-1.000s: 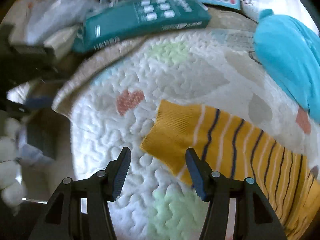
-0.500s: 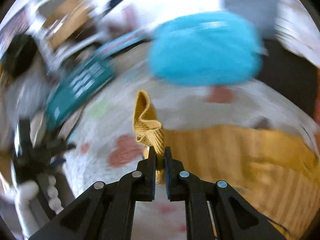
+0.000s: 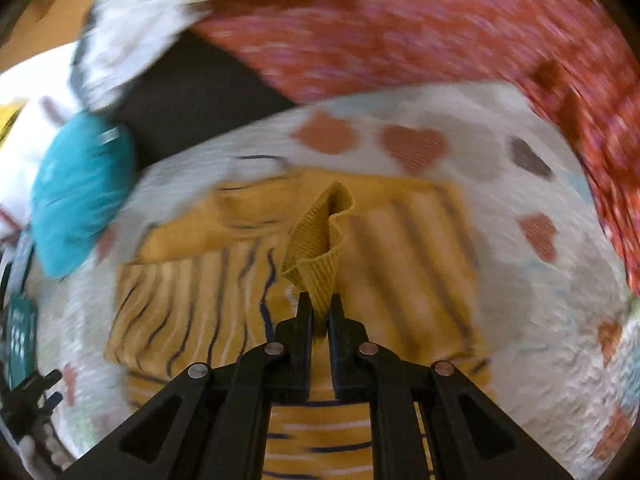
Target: Fold small clothes
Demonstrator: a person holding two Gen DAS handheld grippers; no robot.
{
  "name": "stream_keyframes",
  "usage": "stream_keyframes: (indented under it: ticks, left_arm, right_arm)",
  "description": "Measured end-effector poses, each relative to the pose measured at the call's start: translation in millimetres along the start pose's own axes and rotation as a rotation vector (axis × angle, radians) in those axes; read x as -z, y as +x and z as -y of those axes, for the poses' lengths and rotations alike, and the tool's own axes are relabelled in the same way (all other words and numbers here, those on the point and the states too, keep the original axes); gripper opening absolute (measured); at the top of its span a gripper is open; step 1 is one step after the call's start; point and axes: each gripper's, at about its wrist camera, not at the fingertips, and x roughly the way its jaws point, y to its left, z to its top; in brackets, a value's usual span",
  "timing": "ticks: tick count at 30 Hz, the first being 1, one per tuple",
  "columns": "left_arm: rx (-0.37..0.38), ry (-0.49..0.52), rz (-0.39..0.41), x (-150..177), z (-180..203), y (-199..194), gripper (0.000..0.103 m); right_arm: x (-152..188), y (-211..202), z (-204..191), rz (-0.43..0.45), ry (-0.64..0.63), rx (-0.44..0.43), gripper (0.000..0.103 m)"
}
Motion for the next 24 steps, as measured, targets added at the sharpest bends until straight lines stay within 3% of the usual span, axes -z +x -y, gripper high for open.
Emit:
stream_keyframes:
  ticks: [5, 9, 12, 13, 16, 18, 19, 21, 24]
  left_arm:
    - [0.083, 0.118, -0.054, 16.3, 49.7, 12.6, 0.059]
    - [0.164, 0.283, -0.001, 24.7, 108.8, 4.9, 0.059]
    - [0.232, 0.405, -0.014, 36.9, 153.1, 8.8, 0.059]
    - [0.230, 0.436, -0.026, 39.1, 162.5, 13.9, 0.059]
    - [0.118, 0.539, -0.059, 54.4, 184.1, 41.9, 0.059]
    - [0.088, 0.539, -0.100, 59.0, 183.7, 56.7, 0.061]
    - [0.091, 0.518, -0.098, 58.0, 181.7, 56.2, 0.064]
    - [0.088, 0.502, -0.116, 56.0, 181.3, 56.2, 0.066]
    - [0.078, 0.490, -0.119, 55.6, 176.5, 59.7, 0.073]
  right_arm:
    - [2.9, 27.8, 35.1, -0.039, 0.000, 0.040, 0.008]
    - [0.0, 42.2, 44.8, -0.065, -0.010, 0.014, 0.008]
    - [0.1, 56.1, 53.2, -0.085, -0.029, 0.046, 0.008]
    - [1.3, 58.5, 56.4, -0.089, -0.032, 0.062, 0.008]
    - [2.4, 54.0, 64.5, -0.080, -0.032, 0.105, 0.008]
    - [1.0, 31.9, 60.4, -0.006, -0.036, 0.169, 0.012]
    - [0.1, 15.5, 55.2, 0.053, -0.025, 0.140, 0.015]
    - [-2.9, 3.0, 39.3, 0.084, -0.027, 0.046, 0.015]
    - [-2.3, 16.7, 1.1, 0.028, -0.079, -0.135, 0.018]
